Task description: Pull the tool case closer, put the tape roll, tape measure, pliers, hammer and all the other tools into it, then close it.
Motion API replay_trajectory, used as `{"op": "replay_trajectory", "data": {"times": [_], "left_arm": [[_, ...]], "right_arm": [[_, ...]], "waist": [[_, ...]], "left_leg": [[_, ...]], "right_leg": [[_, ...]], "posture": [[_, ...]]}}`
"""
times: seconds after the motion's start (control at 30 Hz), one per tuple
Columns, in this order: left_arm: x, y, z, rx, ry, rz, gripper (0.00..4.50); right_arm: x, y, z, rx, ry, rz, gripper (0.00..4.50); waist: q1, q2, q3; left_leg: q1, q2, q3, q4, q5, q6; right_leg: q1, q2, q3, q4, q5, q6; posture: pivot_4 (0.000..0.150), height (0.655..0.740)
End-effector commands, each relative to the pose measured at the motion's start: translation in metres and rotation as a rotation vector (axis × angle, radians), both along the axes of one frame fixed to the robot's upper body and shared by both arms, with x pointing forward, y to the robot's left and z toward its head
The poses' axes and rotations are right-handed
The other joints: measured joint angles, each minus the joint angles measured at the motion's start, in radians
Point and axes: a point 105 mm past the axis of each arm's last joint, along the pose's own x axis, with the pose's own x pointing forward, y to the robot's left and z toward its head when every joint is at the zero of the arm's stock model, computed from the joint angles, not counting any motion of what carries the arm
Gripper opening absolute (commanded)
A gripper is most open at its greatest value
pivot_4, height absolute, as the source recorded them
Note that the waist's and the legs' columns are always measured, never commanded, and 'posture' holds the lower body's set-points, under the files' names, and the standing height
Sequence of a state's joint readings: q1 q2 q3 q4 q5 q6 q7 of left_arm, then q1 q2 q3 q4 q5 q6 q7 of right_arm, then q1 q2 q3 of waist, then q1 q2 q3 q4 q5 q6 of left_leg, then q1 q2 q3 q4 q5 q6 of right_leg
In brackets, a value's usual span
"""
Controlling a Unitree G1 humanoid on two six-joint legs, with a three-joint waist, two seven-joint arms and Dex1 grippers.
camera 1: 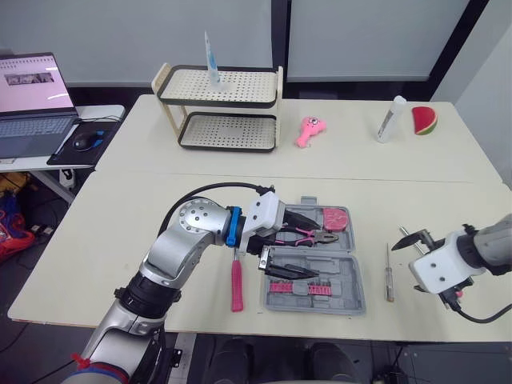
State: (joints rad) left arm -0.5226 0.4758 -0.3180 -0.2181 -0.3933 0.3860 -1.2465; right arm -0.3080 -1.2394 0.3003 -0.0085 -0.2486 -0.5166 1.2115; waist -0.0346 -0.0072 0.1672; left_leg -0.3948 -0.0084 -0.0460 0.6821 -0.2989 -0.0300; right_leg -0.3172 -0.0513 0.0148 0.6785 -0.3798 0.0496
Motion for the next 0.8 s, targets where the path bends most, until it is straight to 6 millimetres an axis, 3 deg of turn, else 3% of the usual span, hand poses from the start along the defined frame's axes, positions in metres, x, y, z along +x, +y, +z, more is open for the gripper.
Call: {"op": "replay_trajectory", "data": {"times": [0.03,0.53,0.7,0.8], "left_arm": [[-0.007,-0.002,0.005,-0.005,-0.031,-0.016,4.50],[-0.011,-0.002,0.002,0.012,-0.028,0.010,4.50],[-0.012,-0.001,0.002,0.018,-0.027,0.024,4.50],[-0.012,-0.001,0.003,0.018,-0.026,0.028,4.50]], "right_arm": [[0.001,0.004,-0.013,-0.059,0.011,0.145,4.46],[0.026,0.003,-0.037,-0.228,0.075,0.287,4.46],[0.026,0.001,-0.048,-0.258,0.098,0.285,2.79],[0.028,0.001,-0.051,-0.267,0.095,0.284,2.23]], "waist": [[0.003,0.000,0.000],[0.005,0.000,0.000],[0.005,0.000,0.000],[0.005,0.000,0.000]], "left_leg": [[0.000,0.000,0.000,0.000,0.000,0.000],[0.000,0.000,0.000,0.002,0.000,0.000],[0.000,0.000,0.000,0.002,0.000,0.000],[0.000,0.001,-0.001,0.002,0.000,0.000]], "right_leg": [[0.000,0.000,0.000,0.001,0.000,0.000],[-0.001,-0.002,0.000,0.001,0.000,0.000],[-0.001,-0.002,0.000,0.001,0.000,0.000],[0.000,-0.002,0.000,0.001,0.000,0.000]], "posture": [[0.150,0.7400],[0.150,0.7400],[0.150,0.7400],[0.150,0.7400]]}}
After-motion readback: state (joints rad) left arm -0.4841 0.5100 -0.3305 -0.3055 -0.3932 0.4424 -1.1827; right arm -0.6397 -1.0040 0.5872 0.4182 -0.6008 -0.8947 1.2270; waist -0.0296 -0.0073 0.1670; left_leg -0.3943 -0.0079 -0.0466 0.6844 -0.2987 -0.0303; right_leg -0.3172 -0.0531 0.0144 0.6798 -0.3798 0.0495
